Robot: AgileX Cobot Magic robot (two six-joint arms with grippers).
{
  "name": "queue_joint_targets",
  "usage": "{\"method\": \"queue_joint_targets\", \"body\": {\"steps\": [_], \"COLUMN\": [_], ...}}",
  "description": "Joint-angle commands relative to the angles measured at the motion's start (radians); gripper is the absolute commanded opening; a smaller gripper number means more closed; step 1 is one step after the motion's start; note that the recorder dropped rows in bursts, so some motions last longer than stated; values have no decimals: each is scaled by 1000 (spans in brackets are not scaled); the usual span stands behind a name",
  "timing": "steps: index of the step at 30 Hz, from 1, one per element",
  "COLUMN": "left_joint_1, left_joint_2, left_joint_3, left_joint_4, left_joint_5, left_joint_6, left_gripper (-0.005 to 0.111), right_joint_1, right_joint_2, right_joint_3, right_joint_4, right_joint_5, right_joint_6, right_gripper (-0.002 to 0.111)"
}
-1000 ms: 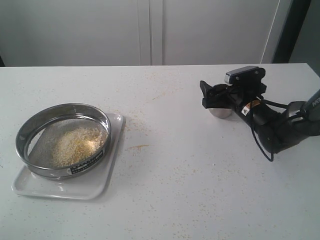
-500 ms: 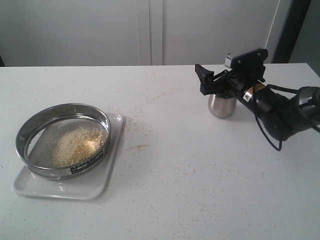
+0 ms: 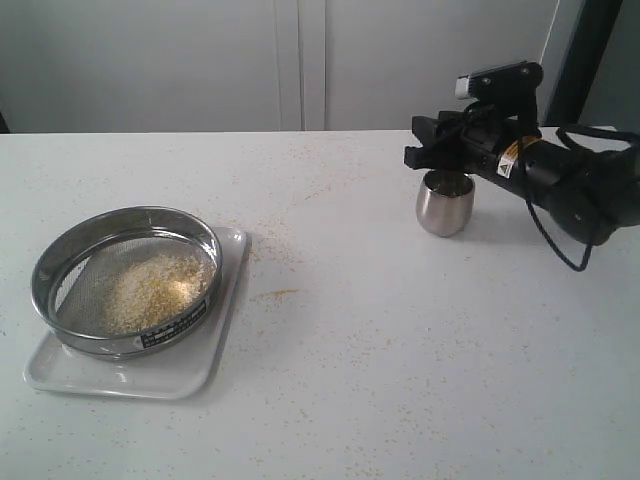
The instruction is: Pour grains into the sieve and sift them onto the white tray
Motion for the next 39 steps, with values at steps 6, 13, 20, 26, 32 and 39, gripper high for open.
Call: {"method": "queue_joint_targets", "body": {"steps": [6,13,20,26,32,39], "left_joint_1": [2,2,2,2,2,2], "left_joint_2": [-5,-5,-5,-5,-5,-5], "left_joint_3": [10,10,10,10,10,10], "left_joint_4": [-6,-6,-6,-6,-6,-6], "left_joint_5": [13,13,13,13,13,13], "left_joint_6": [-2,-2,-2,-2,-2,-2], "left_gripper": [0,0,0,0,0,0], "right_joint_1": [-2,-2,0,0,0,0], "right_joint_2": [-145,-253,-358,-421,-447,-449], "right_joint_3": [7,7,7,7,7,7], "right_joint_4": [-10,-10,-10,10,58,290], "right_joint_5": [319,533,755,998,1215,1381], "right_joint_6": [146,180,202,196,194,-44], "right_gripper": [13,6,6,6,5,0]}}
